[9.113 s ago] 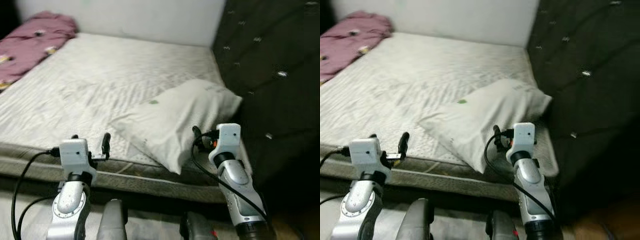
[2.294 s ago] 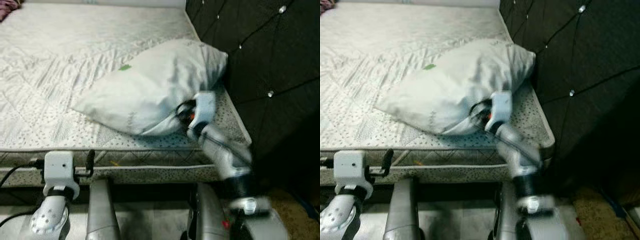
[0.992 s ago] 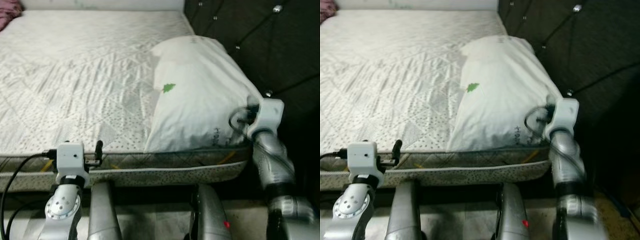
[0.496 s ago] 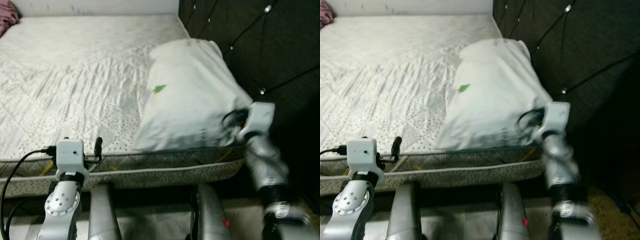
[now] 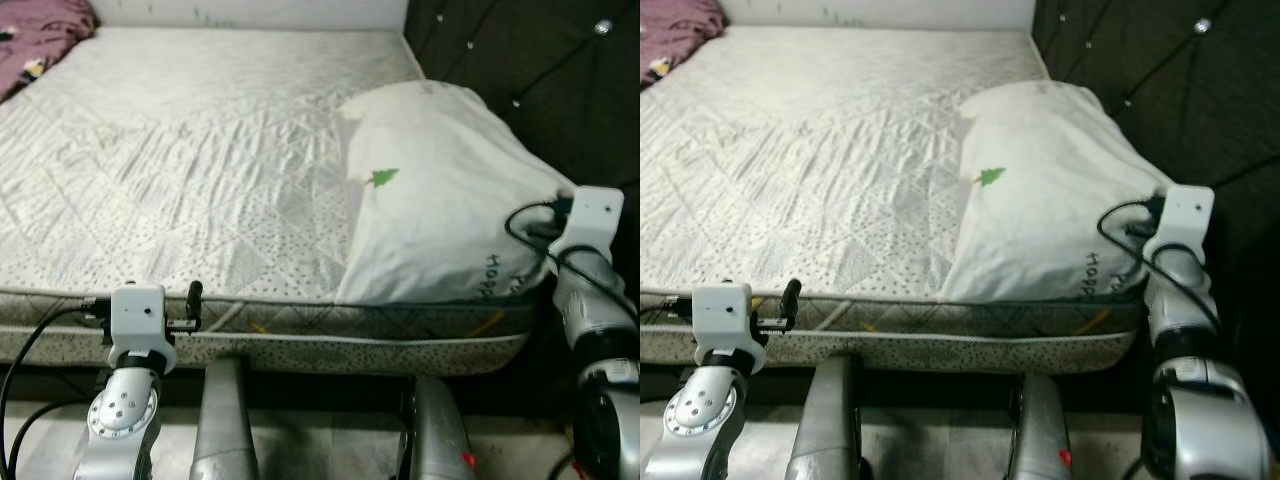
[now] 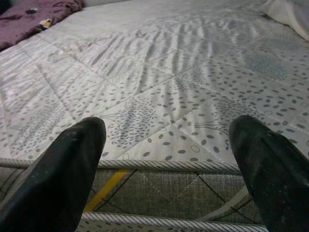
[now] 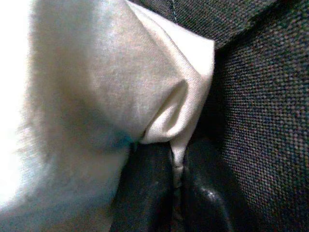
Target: Clean up the room
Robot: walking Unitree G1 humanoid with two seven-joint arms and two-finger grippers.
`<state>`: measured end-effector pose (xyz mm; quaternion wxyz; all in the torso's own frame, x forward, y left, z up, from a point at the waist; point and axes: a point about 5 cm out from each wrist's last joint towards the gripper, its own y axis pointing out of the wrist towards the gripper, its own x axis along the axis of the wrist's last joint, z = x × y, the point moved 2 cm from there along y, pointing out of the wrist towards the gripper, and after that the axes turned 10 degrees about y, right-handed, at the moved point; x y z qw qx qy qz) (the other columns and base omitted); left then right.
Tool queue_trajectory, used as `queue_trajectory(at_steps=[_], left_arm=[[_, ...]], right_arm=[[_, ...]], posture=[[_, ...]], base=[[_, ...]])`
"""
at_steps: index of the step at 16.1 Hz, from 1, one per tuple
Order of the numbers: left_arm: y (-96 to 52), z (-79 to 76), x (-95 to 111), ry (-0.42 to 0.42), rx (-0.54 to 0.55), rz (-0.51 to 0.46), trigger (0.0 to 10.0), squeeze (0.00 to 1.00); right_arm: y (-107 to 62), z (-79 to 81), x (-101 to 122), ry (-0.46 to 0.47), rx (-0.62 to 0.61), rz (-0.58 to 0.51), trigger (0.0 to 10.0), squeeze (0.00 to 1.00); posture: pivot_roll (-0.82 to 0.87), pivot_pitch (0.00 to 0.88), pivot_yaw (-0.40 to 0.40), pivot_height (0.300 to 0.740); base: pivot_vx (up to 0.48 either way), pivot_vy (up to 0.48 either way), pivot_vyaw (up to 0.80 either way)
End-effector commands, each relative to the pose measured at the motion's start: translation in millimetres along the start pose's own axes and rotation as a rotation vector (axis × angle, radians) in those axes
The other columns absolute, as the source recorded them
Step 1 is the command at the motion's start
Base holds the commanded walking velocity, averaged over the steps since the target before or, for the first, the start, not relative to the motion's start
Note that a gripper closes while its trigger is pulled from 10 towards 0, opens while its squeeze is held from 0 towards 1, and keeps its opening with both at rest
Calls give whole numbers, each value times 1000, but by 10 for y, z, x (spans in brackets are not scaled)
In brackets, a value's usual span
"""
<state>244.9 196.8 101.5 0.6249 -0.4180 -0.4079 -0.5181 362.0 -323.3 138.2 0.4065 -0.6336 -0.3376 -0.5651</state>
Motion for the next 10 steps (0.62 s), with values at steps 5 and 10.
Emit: queue_trajectory(at_steps=[5, 10], left_arm=[[55, -194, 170, -31, -122, -88, 10000, 0], [50, -208, 140, -30, -128, -81, 10000, 0]], right_arm=[[-387, 309, -510, 47, 100, 7, 0, 0], [-445, 531, -455, 80, 166, -6, 10000, 0]], posture=[[29, 1, -17, 491], [17, 0, -16, 491]], base=[[0, 0, 0], [0, 0, 0]])
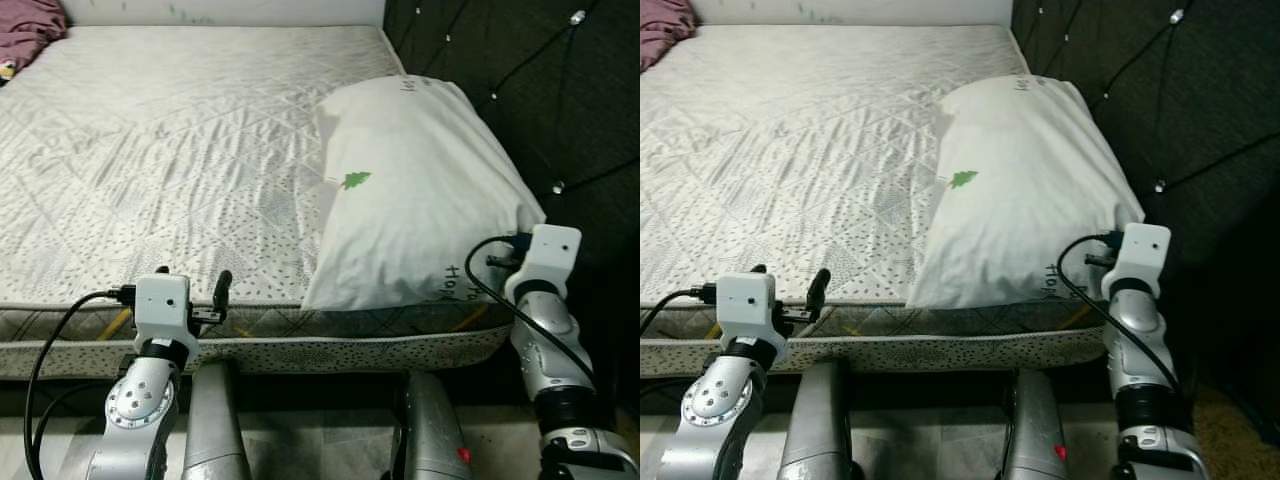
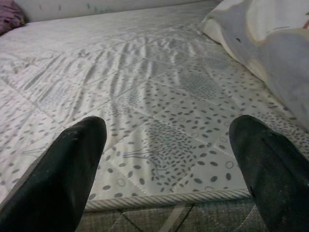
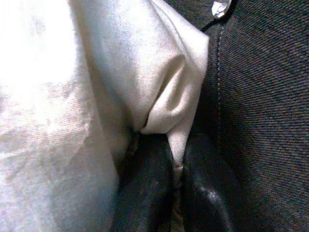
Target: Clean up the room
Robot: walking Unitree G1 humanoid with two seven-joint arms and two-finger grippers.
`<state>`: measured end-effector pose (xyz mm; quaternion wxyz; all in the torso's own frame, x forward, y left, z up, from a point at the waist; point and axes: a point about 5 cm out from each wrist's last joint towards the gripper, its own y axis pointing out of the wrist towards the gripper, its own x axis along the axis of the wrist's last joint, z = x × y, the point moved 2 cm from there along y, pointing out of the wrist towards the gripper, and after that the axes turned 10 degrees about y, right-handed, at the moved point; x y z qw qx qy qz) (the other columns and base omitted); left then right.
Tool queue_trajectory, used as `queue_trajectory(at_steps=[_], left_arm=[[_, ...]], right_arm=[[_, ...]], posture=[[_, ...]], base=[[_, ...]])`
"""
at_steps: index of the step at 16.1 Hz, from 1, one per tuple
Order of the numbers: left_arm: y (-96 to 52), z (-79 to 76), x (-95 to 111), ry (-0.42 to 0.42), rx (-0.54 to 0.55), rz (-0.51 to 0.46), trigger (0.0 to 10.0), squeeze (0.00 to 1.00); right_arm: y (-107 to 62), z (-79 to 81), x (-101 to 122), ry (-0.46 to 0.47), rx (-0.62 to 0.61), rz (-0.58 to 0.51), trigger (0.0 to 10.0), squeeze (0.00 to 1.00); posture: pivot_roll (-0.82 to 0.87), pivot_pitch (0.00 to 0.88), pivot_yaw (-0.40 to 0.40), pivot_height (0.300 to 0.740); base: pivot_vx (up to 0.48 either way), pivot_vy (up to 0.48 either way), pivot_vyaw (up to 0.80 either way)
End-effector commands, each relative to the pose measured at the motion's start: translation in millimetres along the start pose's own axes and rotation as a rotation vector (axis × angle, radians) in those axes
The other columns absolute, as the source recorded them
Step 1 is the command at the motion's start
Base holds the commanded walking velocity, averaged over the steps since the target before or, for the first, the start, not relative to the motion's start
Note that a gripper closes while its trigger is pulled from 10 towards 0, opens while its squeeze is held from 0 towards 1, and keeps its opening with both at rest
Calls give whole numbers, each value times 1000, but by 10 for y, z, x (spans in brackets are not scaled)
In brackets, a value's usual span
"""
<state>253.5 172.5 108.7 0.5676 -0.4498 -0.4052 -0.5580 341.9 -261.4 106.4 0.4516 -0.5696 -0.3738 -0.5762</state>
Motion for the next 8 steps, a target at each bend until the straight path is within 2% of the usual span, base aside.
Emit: queue_trajectory(at_steps=[1, 2, 5, 8], left_arm=[[2, 0, -11, 14, -1, 0, 10000, 0], [1, 5, -11, 13, 8, 1, 10000, 0], [0, 63, -12, 10, 63, 0, 10000, 0], [-10, 77, -4, 23, 82, -10, 10000, 0]], right_arm=[[-16, 129, -31, 29, 48, 16, 10000, 0], [-12, 185, 26, 46, 68, -14, 10000, 1000], [-32, 334, 114, 29, 97, -75, 10000, 1000], [-111, 395, 109, 9, 106, -103, 10000, 1000]], posture=[[18, 0, -21, 491], [18, 0, -21, 491], [26, 0, -25, 491], [19, 0, -24, 491]], base=[[0, 0, 0], [0, 0, 0], [0, 0, 0], [0, 0, 0]])
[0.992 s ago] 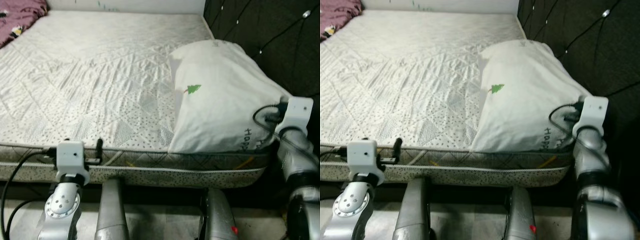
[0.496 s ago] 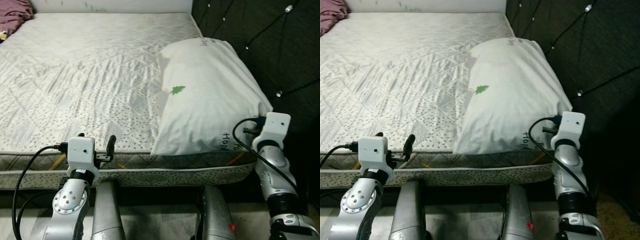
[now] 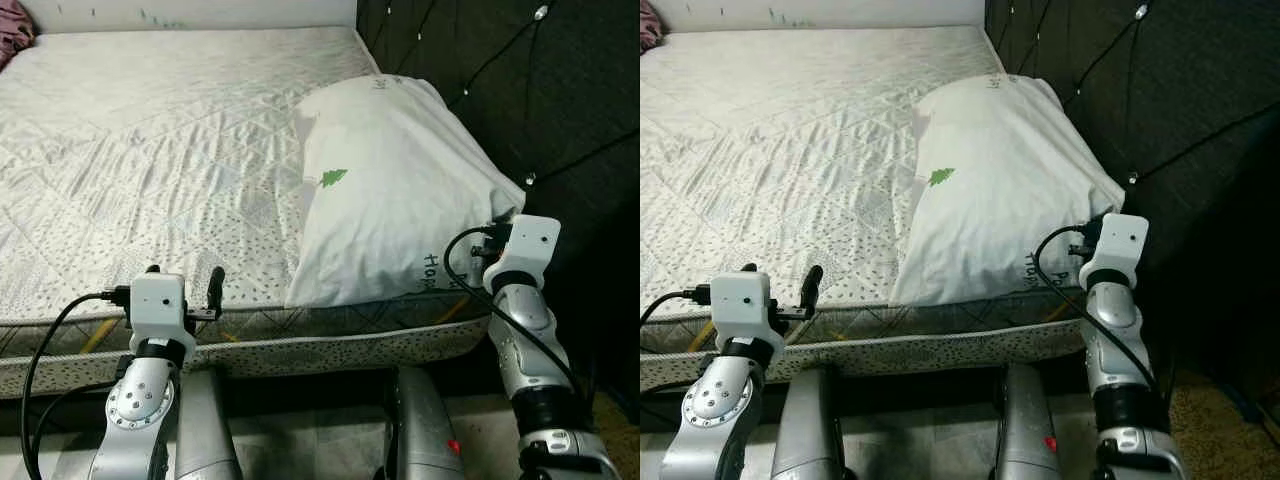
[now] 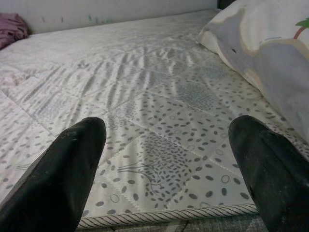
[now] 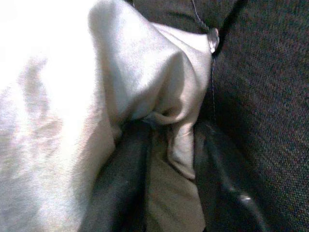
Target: Clean up the room
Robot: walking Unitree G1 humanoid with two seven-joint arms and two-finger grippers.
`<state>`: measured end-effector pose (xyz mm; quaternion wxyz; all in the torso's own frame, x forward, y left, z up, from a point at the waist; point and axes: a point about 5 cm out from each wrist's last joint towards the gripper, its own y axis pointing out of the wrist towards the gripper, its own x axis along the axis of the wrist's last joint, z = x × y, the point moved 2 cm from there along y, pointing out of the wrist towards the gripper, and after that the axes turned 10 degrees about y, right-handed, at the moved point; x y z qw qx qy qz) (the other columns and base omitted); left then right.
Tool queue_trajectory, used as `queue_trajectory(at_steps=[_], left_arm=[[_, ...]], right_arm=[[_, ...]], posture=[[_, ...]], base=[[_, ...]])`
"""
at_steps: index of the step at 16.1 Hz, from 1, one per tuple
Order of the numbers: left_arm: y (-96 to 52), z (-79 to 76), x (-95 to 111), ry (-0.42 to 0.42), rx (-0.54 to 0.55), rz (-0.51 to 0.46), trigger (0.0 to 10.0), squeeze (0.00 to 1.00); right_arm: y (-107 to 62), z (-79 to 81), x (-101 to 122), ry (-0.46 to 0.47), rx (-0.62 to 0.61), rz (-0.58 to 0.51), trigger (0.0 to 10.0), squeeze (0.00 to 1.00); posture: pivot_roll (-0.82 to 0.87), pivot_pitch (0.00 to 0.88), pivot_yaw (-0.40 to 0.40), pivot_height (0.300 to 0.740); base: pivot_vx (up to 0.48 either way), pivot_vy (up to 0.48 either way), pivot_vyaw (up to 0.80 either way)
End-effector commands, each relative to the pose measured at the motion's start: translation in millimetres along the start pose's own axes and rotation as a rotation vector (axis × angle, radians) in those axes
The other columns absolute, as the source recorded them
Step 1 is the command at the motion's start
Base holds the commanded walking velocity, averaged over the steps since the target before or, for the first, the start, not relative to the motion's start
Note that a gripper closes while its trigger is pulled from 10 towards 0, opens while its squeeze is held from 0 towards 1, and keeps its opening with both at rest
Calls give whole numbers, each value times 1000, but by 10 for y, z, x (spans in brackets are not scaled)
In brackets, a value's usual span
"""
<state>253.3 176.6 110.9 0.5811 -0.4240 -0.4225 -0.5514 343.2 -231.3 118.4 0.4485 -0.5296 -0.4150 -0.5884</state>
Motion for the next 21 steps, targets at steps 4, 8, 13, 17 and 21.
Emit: queue_trajectory(at_steps=[4, 8, 13, 17, 21], left_arm=[[-42, 13, -59, 1, 22, 9, 10000, 0], [-24, 69, -77, 9, 24, 11, 10000, 0], [-31, -2, -54, -5, 1, 4, 10000, 0], [-37, -7, -67, -16, 6, 13, 10000, 0], [-33, -12, -70, -17, 4, 13, 10000, 0]], right_arm=[[-266, 264, -133, -43, 113, -3, 10000, 1000], [-406, 653, 2, 44, 296, -39, 10000, 1000], [-453, 863, 177, 69, 394, -73, 10000, 0], [-458, 828, 142, 73, 383, -42, 10000, 0], [-443, 834, 161, 78, 379, -42, 10000, 0]], posture=[[5, 0, -18, 491], [-6, 0, -13, 491], [-20, 0, -18, 535], [-25, 0, -17, 584], [-27, 0, -14, 628]], base=[[0, 0, 0], [0, 0, 0], [0, 0, 0], [0, 0, 0], [0, 0, 0]])
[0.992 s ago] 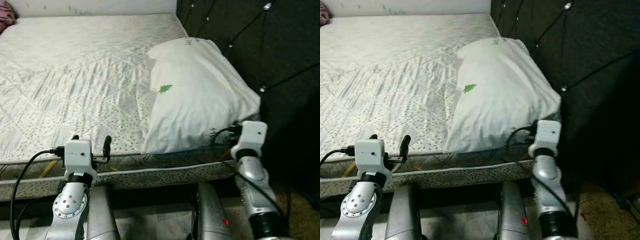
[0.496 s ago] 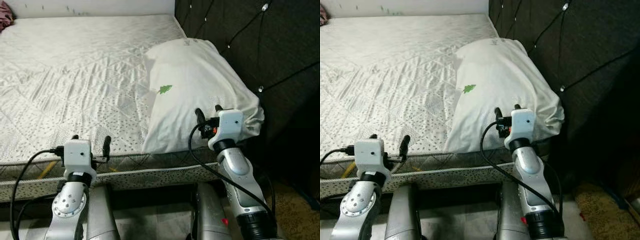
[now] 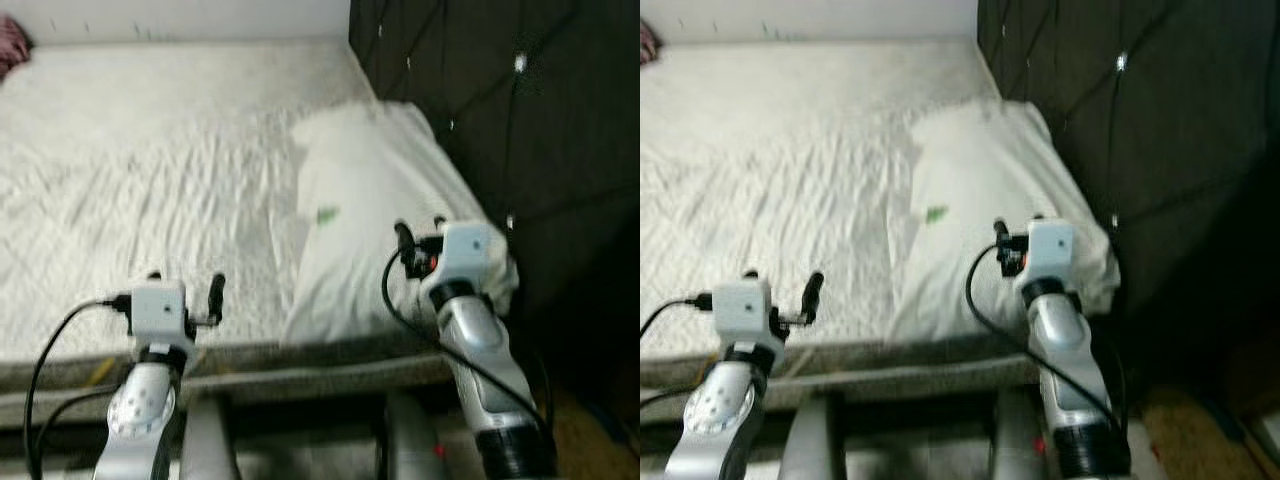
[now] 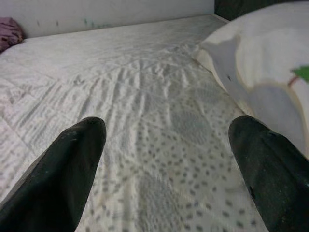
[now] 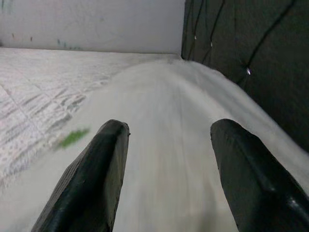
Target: Clean up the room
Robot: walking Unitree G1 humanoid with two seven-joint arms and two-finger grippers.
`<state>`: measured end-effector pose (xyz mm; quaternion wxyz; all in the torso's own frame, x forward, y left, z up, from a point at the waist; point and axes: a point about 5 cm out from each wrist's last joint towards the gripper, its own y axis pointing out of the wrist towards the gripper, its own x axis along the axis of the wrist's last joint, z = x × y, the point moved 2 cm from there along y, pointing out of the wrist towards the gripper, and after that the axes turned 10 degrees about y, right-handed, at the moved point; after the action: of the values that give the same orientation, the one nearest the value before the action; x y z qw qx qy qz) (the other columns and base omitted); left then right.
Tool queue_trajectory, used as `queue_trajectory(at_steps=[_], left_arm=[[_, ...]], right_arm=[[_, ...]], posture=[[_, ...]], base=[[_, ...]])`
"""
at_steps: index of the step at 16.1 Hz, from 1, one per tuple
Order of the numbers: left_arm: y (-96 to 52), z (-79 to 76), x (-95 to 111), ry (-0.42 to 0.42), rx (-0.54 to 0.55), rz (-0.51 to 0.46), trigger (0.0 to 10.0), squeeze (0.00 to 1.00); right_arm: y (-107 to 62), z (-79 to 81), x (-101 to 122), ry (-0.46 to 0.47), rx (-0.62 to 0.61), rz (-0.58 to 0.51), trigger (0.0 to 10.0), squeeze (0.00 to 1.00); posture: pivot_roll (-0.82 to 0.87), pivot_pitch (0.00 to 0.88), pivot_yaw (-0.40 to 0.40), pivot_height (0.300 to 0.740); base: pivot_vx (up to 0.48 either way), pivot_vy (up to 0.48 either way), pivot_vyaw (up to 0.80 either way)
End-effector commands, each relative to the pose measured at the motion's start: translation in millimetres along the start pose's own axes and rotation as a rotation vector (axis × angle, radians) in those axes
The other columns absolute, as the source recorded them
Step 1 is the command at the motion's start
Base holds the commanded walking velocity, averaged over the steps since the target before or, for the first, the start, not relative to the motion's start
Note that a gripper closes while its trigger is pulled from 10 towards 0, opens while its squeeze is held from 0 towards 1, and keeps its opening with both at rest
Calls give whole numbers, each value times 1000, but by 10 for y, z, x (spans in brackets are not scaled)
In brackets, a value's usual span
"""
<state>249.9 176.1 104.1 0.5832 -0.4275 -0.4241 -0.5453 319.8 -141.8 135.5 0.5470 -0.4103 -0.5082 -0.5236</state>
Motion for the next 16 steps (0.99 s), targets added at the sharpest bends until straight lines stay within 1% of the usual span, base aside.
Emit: queue_trajectory(at_steps=[1, 2, 3, 5, 10, 12, 14, 16], left_arm=[[12, 75, -32, 35, 73, 30, 10000, 0], [23, 104, -57, 48, 109, 52, 10000, 0], [35, 69, -57, 19, 78, 47, 10000, 0], [46, 30, -29, -4, 44, 28, 10000, 0], [53, 20, -34, -37, 50, 41, 10000, 0], [53, 13, -31, -39, 41, 40, 10000, 0], [43, -40, -11, -61, 6, 29, 10000, 0], [45, -34, -16, -79, 9, 32, 10000, 0]], right_arm=[[13, 0, 56, 6, -4, -15, 10000, 0], [12, -8, 51, 8, -8, -12, 10000, 0], [10, -15, 44, 9, -14, -9, 10000, 0], [11, -20, 36, 10, -22, -5, 10000, 0], [16, -96, 22, 13, -60, 6, 10000, 0], [15, -107, 13, 14, -65, 9, 10000, 0], [0, -114, -6, 11, -72, 14, 10000, 0], [-13, -135, -22, 10, -80, 20, 10000, 0]], posture=[[-27, 0, -14, 643], [-27, 0, -14, 653], [-26, 0, -13, 667], [-26, 0, -14, 692], [-26, 0, -14, 740], [-26, 1, -14, 740], [-25, 0, -14, 740], [-24, 0, -14, 740]], base=[[0, 0, 0], [0, 0, 0], [0, 0, 0], [0, 0, 0], [0, 0, 0], [0, 0, 0], [0, 0, 0], [0, 0, 0]])
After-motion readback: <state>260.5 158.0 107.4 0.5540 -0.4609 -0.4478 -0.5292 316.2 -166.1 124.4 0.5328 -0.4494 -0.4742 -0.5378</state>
